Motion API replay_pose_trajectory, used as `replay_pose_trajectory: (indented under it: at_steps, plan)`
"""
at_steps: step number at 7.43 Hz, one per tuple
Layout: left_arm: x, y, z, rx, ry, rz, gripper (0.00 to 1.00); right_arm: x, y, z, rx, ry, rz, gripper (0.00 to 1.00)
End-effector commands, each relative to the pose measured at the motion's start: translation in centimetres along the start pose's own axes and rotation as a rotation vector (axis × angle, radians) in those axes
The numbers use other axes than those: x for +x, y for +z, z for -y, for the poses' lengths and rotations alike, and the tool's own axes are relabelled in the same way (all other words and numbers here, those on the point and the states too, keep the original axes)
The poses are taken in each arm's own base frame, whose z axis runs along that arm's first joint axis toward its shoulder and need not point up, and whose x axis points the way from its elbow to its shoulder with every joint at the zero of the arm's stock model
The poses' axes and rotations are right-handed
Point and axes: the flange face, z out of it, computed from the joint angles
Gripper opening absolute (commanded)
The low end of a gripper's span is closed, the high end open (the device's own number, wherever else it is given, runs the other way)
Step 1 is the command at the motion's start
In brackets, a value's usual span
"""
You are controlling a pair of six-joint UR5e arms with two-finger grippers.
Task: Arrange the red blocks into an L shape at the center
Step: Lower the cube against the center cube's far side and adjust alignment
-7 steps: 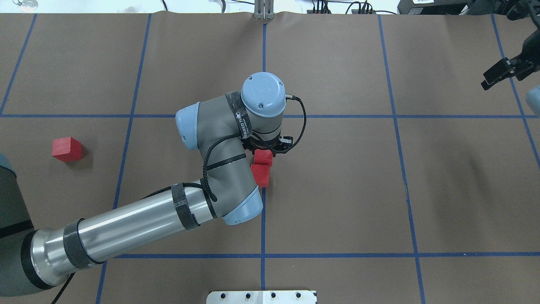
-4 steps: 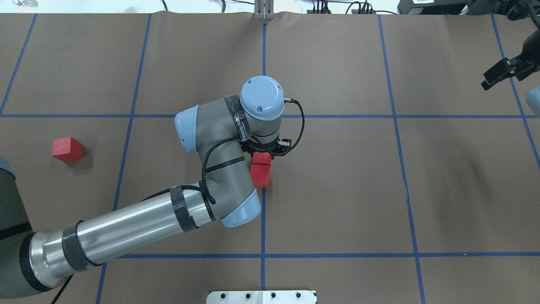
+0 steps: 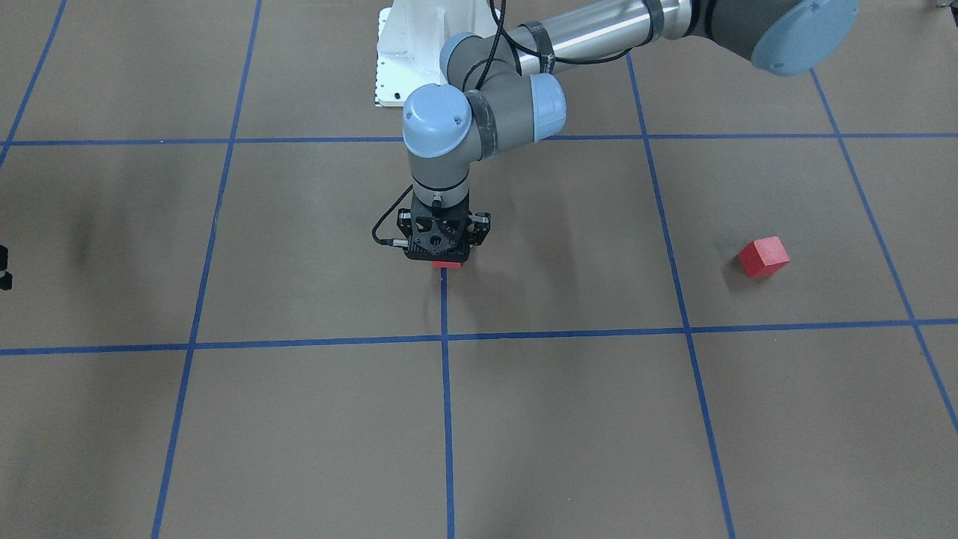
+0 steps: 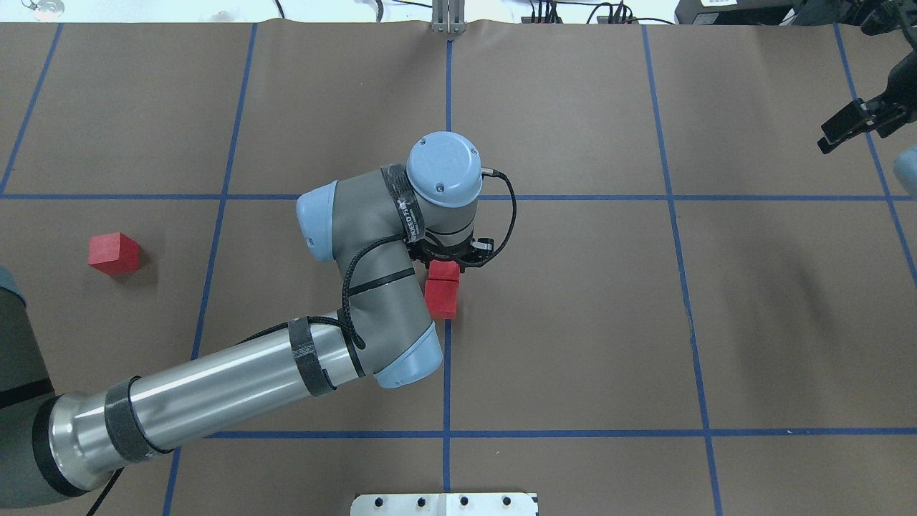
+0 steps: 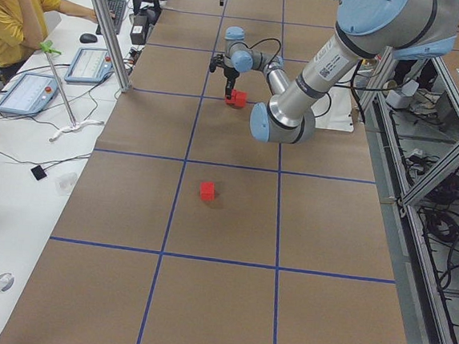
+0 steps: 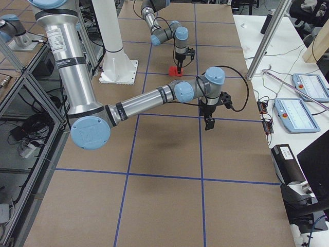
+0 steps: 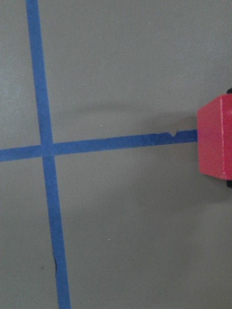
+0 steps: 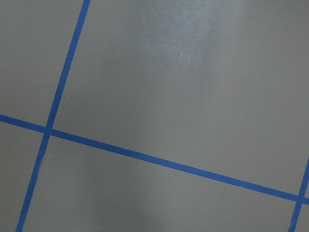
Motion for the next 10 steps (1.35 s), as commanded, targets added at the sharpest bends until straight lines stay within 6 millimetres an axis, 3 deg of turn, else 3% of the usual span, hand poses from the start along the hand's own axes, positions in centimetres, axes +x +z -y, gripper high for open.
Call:
replay_pose_trajectory:
  at_steps: [1,7,10]
  plan:
    - [0.16,0.1,-0.22,-0.002,0.003,-0.002,0.0,-0.03,-0.04,0.06,0.001,-0.001,-0.001,1.0]
    - [0.14,0.17,-0.21,-0.003,0.004,-0.001,0.11,0.01,-0.03,0.06,0.001,0.0,-0.004,1.0]
    - [0.14,0.17,-0.21,-0.003,0.003,0.0,0.11,0.01,-0.03,0.06,0.001,0.0,-0.004,1.0]
